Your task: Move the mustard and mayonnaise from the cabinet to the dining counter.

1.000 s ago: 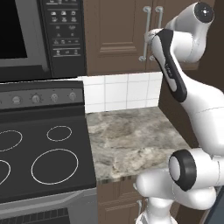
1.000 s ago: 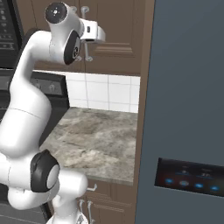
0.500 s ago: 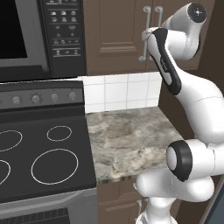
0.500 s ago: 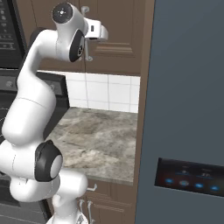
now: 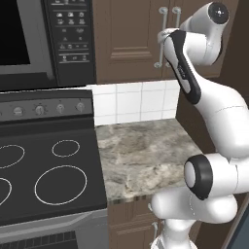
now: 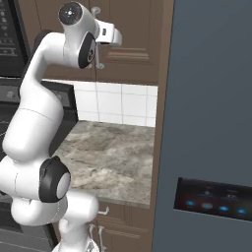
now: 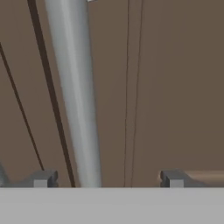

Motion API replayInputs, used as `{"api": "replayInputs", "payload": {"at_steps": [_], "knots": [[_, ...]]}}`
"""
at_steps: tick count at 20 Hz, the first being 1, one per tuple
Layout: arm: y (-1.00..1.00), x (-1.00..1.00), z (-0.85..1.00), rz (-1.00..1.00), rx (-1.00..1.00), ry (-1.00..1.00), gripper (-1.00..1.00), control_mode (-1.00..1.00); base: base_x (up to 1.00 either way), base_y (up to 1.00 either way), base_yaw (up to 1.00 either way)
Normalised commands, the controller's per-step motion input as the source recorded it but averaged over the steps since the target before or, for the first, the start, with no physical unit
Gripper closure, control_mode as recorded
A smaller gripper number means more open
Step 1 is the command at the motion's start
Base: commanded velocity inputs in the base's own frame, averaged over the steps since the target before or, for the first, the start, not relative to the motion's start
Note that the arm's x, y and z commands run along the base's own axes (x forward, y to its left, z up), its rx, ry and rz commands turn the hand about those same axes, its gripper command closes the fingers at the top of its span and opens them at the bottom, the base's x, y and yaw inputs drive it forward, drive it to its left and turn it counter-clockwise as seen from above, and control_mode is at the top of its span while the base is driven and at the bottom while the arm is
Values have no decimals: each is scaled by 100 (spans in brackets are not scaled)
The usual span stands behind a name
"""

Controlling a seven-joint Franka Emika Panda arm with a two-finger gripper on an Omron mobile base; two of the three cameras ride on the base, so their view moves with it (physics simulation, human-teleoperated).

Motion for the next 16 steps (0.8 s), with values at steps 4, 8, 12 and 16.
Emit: {"api": "replayInputs", "payload": {"at_steps": [4, 8, 12, 16], "knots": [[0, 35, -14, 0, 0, 0, 100, -100, 0, 0, 0], [-12, 23, -12, -3, 0, 0, 100, -100, 0, 0, 0], [-14, 21, -17, -10, 4, 0, 100, -100, 0, 0, 0], [-11, 21, -15, -11, 1, 3, 100, -100, 0, 0, 0]]}}
